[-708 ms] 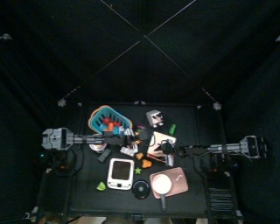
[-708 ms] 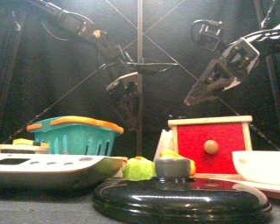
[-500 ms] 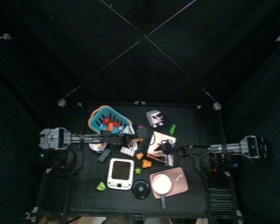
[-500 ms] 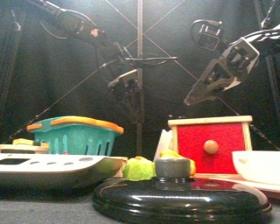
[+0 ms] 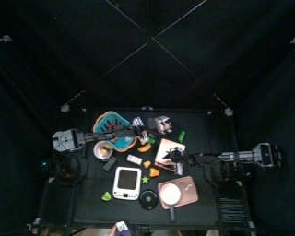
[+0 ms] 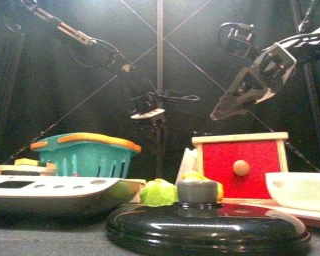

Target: Grab eggplant

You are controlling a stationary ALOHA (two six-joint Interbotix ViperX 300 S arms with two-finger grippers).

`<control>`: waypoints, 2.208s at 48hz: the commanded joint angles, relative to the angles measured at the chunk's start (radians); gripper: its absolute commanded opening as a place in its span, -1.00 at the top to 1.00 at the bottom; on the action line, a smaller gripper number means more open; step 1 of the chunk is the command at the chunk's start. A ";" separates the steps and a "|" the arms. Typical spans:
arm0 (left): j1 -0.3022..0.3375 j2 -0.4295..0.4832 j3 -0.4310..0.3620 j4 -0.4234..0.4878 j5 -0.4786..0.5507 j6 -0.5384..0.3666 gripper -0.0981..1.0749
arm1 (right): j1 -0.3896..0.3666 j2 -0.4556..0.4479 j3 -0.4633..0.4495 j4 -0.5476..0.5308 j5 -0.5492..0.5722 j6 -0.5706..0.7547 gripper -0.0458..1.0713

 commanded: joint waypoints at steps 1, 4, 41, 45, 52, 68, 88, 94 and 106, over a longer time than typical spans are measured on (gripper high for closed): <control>0.015 0.005 -0.052 -0.029 0.005 0.012 -0.65 | 0.000 -0.018 -0.012 0.000 -0.005 0.000 -0.52; 0.025 0.018 -0.057 -0.058 0.005 0.032 -0.66 | 0.000 -0.018 -0.012 0.000 -0.005 -0.002 -0.52; 0.078 0.103 -0.078 -0.281 0.008 0.186 -0.73 | -0.002 -0.018 -0.017 0.000 -0.003 -0.003 -0.52; 0.087 0.109 -0.080 -0.281 0.008 0.187 -0.82 | -0.003 -0.017 -0.015 0.000 -0.003 -0.003 -0.52; 0.092 0.114 -0.081 -0.282 0.006 0.199 -0.91 | -0.002 -0.017 -0.017 0.000 -0.003 -0.003 -0.52; 0.100 0.143 -0.081 -0.284 0.002 0.201 -0.91 | -0.002 -0.015 -0.018 0.000 -0.005 -0.003 -0.52; 0.100 0.160 -0.078 -0.284 0.005 0.201 -0.86 | -0.003 -0.011 -0.021 0.000 -0.005 -0.003 -0.52; 0.100 0.149 -0.077 -0.285 0.012 0.202 -0.83 | -0.003 -0.011 -0.021 0.000 -0.003 -0.003 -0.52; 0.100 0.067 -0.109 -0.285 0.055 0.233 -0.83 | -0.005 -0.009 -0.023 0.000 -0.005 -0.003 -0.52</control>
